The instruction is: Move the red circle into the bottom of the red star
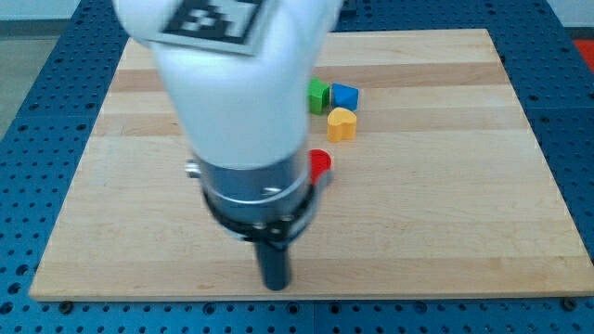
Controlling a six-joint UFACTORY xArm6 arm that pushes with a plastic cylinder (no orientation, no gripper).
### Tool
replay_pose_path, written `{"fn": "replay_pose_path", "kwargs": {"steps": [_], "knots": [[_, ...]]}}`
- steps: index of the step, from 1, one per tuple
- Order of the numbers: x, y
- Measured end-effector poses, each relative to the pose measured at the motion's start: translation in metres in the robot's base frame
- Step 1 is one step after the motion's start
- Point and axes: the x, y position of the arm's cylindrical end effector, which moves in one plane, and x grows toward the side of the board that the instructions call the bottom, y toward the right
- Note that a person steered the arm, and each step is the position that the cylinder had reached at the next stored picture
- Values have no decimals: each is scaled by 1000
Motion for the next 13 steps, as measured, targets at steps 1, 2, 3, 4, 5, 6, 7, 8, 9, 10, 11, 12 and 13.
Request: {"fn": "replay_pose_path", "kwargs": {"steps": [1,2,3,4,5,6,7,8,9,10,11,12,13], "knots": [[-55,51],[-88,73],[-88,74],[-125,75],[-149,75],[-160,75],[-162,60],[-160,58],[-159,58],[-157,58],[-151,57],[-138,53],[-134,52]]}}
